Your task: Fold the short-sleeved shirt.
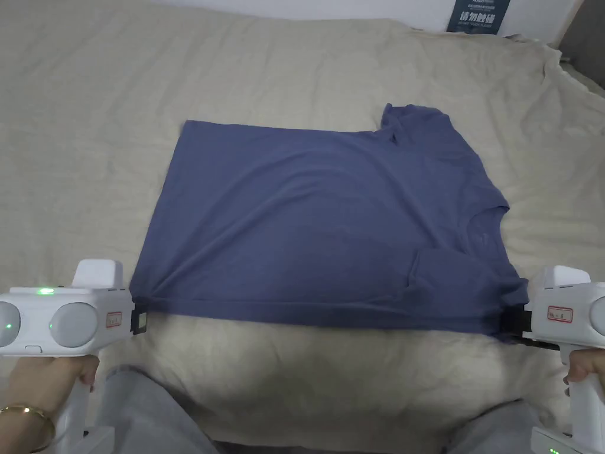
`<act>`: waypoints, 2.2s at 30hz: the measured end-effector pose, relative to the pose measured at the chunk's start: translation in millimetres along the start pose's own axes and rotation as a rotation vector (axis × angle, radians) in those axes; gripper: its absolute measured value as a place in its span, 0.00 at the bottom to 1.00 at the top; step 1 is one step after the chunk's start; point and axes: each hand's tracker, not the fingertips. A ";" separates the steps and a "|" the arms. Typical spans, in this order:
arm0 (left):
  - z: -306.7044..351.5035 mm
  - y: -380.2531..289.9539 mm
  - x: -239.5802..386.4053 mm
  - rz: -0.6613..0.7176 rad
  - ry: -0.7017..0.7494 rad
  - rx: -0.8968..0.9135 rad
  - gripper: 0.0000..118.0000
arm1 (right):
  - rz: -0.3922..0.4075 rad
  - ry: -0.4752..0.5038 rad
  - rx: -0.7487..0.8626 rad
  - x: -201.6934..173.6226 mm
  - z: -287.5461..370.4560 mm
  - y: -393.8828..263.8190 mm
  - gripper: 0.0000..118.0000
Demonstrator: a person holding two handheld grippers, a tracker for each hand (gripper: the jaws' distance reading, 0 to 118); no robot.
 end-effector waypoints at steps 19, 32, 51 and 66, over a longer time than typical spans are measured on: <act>31.4 145.2 5.5 0.109 -0.006 0.274 0.00 | -0.017 0.018 0.170 -8.5 29.0 123.8 0.04; -95.0 232.1 24.9 0.012 0.090 0.076 0.00 | -0.045 -0.058 0.060 -28.1 -90.3 228.1 0.04; -38.5 232.0 12.1 0.090 0.102 0.277 1.00 | 0.036 -0.110 0.401 -36.8 -21.3 216.8 0.91; 127.4 85.1 67.0 -0.012 0.052 0.829 0.91 | 0.111 -0.055 0.848 -54.9 135.4 38.7 0.99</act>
